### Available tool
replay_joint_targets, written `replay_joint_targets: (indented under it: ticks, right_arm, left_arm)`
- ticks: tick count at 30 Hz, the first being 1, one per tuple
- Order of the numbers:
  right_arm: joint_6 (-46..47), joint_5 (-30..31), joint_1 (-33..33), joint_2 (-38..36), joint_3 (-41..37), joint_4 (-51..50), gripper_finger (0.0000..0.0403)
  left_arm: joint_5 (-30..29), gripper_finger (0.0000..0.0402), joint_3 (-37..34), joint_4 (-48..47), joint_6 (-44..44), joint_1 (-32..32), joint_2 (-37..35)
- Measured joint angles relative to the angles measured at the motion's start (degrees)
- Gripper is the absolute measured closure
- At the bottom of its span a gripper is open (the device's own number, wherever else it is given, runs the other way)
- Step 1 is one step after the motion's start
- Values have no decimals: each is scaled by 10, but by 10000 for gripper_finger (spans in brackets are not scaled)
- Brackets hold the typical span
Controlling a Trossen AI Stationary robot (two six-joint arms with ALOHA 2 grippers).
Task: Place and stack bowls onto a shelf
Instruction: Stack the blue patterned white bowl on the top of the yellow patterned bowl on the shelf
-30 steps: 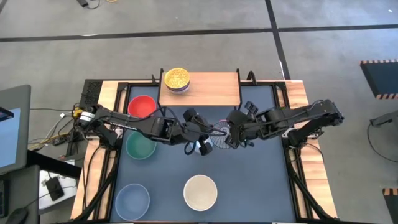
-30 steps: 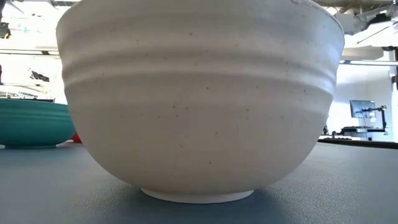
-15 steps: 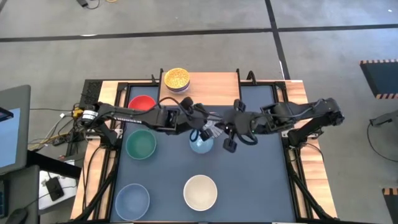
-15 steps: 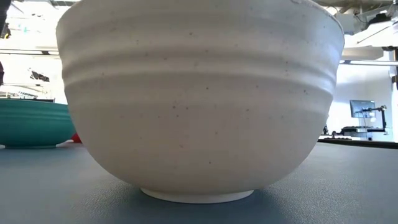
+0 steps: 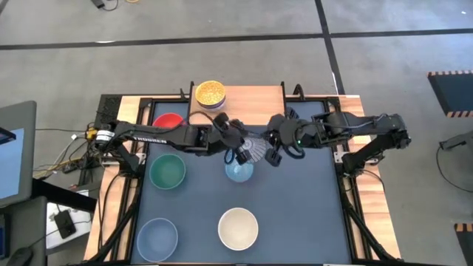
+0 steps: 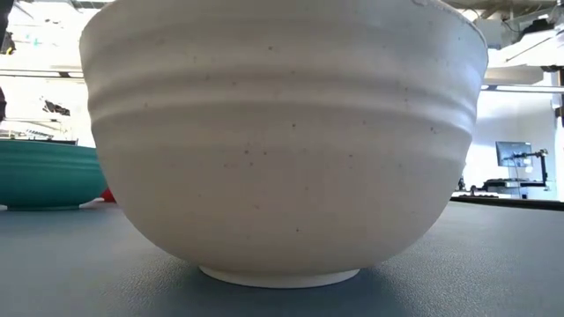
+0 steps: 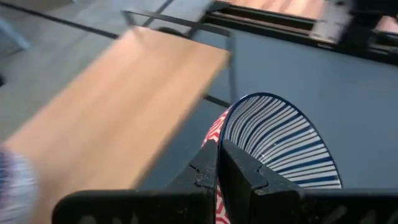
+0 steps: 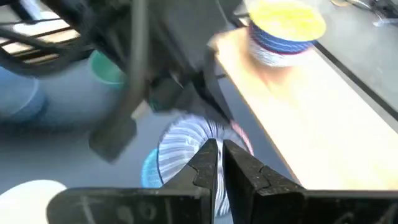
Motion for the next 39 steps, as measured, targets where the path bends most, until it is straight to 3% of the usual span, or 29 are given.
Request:
replay_joint_targets:
  ticks: [7,15,22,31,39]
  right_arm:
    - [5,1,-24,-24,0,-12,349]
    - [6,1,-39,-33,-1,-57,348]
    - [-12,8,-59,-34,-1,-73,348]
    - [19,13,-106,-34,-1,-65,348]
    - [46,13,-127,-33,-1,-61,348]
  left_arm:
    - [12,401,1,-20,0,105,-83]
    - [112,401,2,-44,-10,249,-152]
    - [169,401,2,-95,-20,343,-158]
    - [250,401,2,-124,-7,390,-118]
    - [236,401,2,-187,1,400,-114]
